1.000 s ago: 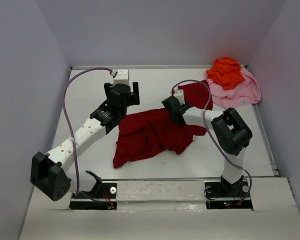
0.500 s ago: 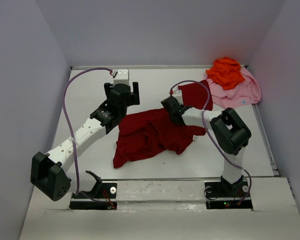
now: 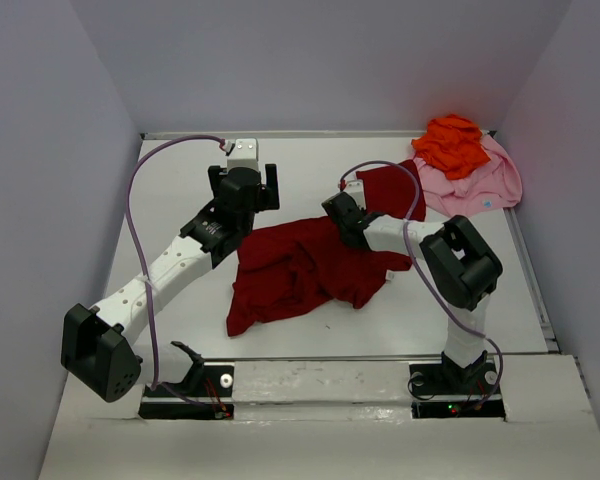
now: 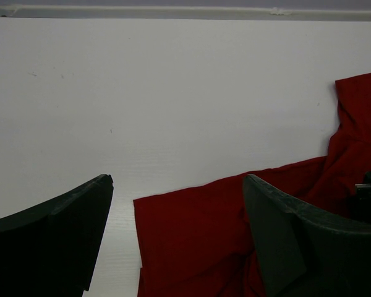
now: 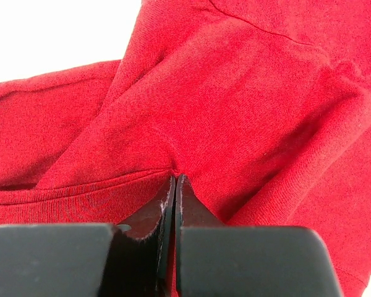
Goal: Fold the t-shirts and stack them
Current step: Flatten out the crumpled T-shirt at the center of the board.
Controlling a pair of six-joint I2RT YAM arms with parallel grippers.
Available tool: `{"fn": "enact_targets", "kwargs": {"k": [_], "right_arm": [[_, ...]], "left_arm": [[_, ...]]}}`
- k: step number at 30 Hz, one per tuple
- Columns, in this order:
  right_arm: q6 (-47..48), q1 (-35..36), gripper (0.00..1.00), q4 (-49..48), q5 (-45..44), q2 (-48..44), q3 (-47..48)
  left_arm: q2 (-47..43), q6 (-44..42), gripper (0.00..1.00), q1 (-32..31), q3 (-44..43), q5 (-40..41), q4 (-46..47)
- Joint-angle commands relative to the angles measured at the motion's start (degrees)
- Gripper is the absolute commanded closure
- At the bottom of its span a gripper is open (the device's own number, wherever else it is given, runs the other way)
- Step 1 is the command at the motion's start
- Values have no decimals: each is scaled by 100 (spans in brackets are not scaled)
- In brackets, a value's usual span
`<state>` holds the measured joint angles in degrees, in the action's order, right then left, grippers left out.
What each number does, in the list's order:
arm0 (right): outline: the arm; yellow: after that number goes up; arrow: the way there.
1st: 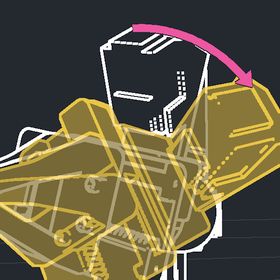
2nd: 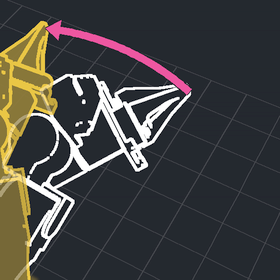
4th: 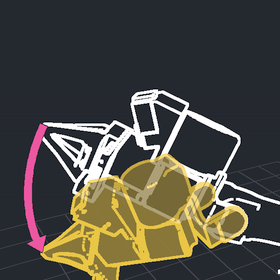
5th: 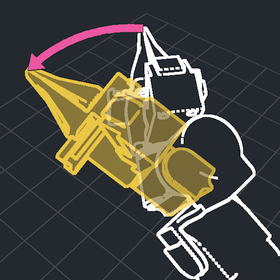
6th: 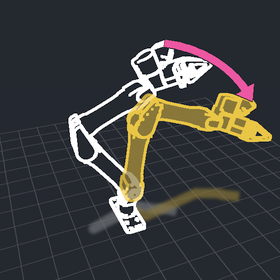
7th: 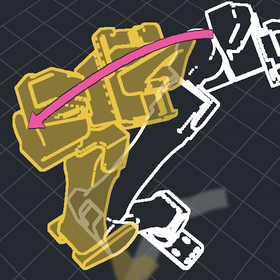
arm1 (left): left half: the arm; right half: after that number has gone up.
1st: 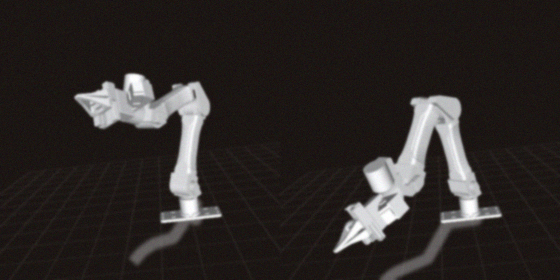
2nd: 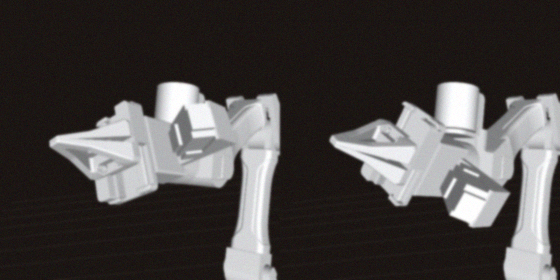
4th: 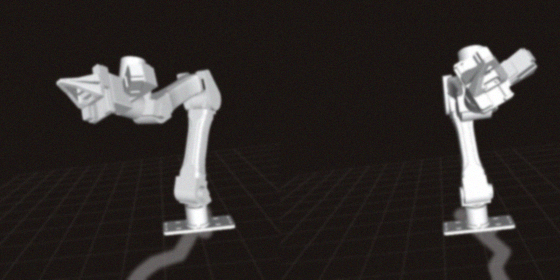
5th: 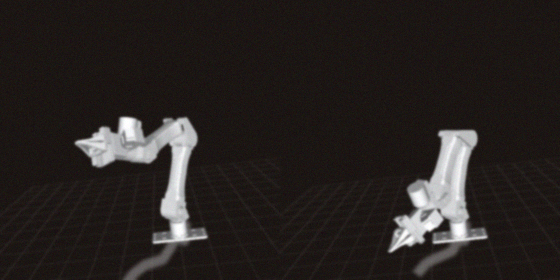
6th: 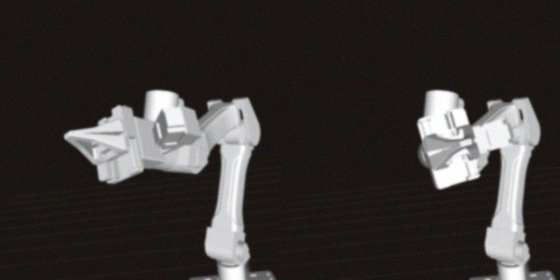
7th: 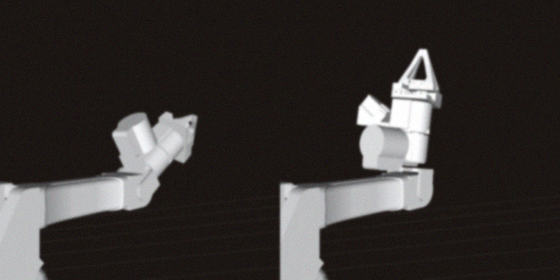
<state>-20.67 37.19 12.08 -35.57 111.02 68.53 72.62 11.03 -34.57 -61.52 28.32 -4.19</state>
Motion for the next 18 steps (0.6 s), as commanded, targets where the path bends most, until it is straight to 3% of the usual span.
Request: {"fn": "enact_targets", "kwargs": {"k": [1, 11, 18], "right_arm": [[54, -1, 100, 49, -38, -335, -24], [353, -1, 100, 515, 24, -1556, 169], [493, -1, 100, 629, -37, -1909, 195]], "left_arm": [[-37, -4, 4, -33, -212, 78, 111], [-37, -4, 4, -33, -220, 51, 93], [-20, 14, 4, -33, -229, 42, 93]]}}
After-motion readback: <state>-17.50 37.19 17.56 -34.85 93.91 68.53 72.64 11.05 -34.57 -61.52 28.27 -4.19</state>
